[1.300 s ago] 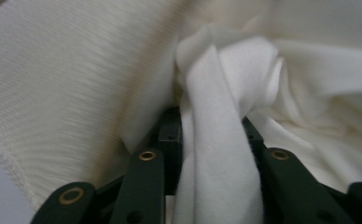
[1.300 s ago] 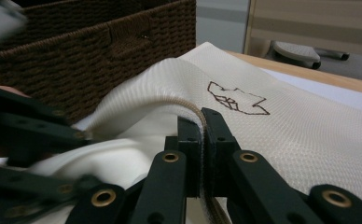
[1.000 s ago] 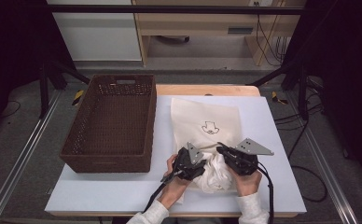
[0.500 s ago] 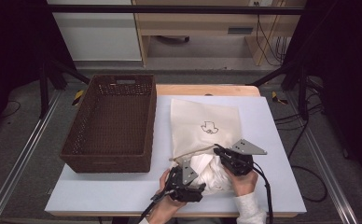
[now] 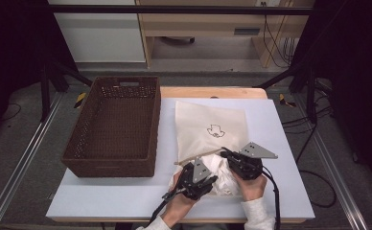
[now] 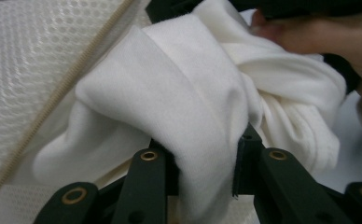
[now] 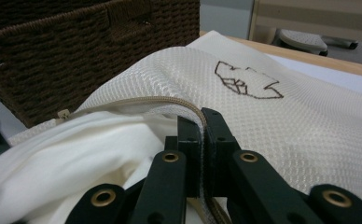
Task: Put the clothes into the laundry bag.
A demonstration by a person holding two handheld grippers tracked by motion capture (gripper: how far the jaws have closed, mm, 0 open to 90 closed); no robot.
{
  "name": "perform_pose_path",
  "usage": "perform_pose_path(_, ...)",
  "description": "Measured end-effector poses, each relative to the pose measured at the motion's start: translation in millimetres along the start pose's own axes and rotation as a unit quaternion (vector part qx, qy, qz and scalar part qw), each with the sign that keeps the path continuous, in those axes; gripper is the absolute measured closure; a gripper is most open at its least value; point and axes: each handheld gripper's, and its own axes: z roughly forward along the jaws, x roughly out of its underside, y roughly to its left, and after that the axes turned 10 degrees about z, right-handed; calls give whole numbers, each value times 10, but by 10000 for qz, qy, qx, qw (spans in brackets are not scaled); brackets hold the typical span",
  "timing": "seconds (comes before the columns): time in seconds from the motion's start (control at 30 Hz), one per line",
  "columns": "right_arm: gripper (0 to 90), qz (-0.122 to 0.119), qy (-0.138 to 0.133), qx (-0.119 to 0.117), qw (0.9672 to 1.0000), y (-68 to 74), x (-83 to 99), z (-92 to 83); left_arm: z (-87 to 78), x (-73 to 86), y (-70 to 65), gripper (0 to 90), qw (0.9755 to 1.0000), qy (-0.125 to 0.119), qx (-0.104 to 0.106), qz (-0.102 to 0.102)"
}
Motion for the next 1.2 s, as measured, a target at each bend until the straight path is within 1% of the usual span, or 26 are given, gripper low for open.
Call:
perform_pose_path(0.03, 874, -2, -35, 9, 10000, 3, -11, -20, 0, 0, 0, 711, 10000, 0, 0, 0)
perform_pose_path(0.07, 874, -1, -85, 10, 10000, 3, -21, -39, 90, -34, 34, 709, 9997, 123, -192, 72)
perform_pose_path(0.1, 874, -1, -85, 10, 10000, 3, -21, -39, 90, -34, 34, 704, 9997, 123, -192, 72)
perform_pose_path(0.13, 874, 32, -131, 15, 9999, 2, -46, -80, 146, -33, 58, 692, 9993, 179, -320, 96)
perform_pose_path(0.17, 874, 17, -158, -2, 9999, 2, -58, -102, 260, -3, 137, 681, 9983, 335, -475, 81)
perform_pose_path(0.2, 874, 20, -176, -17, 9998, 5, -70, -123, 310, 24, 183, 662, 9980, 365, -517, 11)
perform_pose_path(0.27, 874, 33, -208, -61, 9998, 5, -84, -143, 343, 52, 233, 624, 9983, 314, -483, -77)
perform_pose_path(0.3, 874, 33, -208, -61, 9998, 5, -84, -143, 359, 71, 279, 624, 9986, 280, -405, -176)
perform_pose_path(0.37, 874, 29, -156, -56, 9999, 11, -71, -114, 368, 79, 301, 524, 9985, 271, -441, -185)
perform_pose_path(0.4, 874, 47, -77, -53, 9999, 11, -42, -65, 353, 82, 288, 468, 9980, 340, -504, -150)
perform_pose_path(0.5, 874, 35, -12, -24, 10000, 9, -21, -37, 297, 87, 270, 378, 9981, 365, -488, -121)
perform_pose_path(0.53, 874, 39, -8, -28, 10000, 5, -17, -30, 195, 91, 242, 343, 9987, 330, -379, -96)
perform_pose_path(0.57, 874, 39, -8, -28, 10000, 5, -17, -30, 195, 91, 242, 315, 9987, 330, -379, -96)
perform_pose_path(0.6, 873, 13, -1, -20, 10000, 5, -12, -30, 39, 110, 208, 299, 9992, 227, -329, -11)
perform_pose_path(0.63, 873, 13, -1, -20, 10000, 5, -12, -30, 39, 110, 208, 287, 9992, 227, -329, -11)
perform_pose_path(0.67, 873, 33, 5, -28, 10000, -1, -6, -25, -117, 150, 185, 277, 9994, 130, -306, 70)
perform_pose_path(0.73, 873, 12, 0, -15, 10000, 2, -2, -18, -227, 214, 185, 284, 9991, 178, -381, 73)
perform_pose_path(0.77, 873, 19, 3, -14, 10000, 4, -2, -17, -227, 214, 185, 292, 9991, 178, -381, 73)
perform_pose_path(0.8, 873, 8, 2, -8, 10000, 5, -1, -18, -262, 318, 195, 309, 9991, 280, -328, -26)
perform_pose_path(0.87, 873, 8, 4, -3, 10000, 5, 0, -17, -250, 378, 194, 325, 9988, 351, -352, -31)
perform_pose_path(0.9, 873, 20, 14, 4, 10000, 5, 2, -13, -194, 494, 205, 362, 9982, 450, -383, -77)
perform_pose_path(0.93, 873, 26, 31, 7, 10000, 8, 5, -7, -160, 536, 213, 413, 9982, 448, -381, -132)
perform_pose_path(1.0, 873, -2, 58, 13, 10000, 18, 12, 11, -100, 551, 228, 514, 9980, 524, -352, -101)
perform_pose_path(1.1, 873, -16, 54, 6, 10000, 24, 16, 23, -56, 485, 241, 669, 9982, 481, -294, -221)
perform_pose_path(1.17, 874, 7, 54, 1, 10000, 20, 14, 23, -43, 450, 223, 741, 9982, 464, -328, -176)
perform_pose_path(1.2, 873, 6, 47, -4, 10000, 15, 14, 23, -31, 392, 191, 741, 9985, 413, -335, -98)
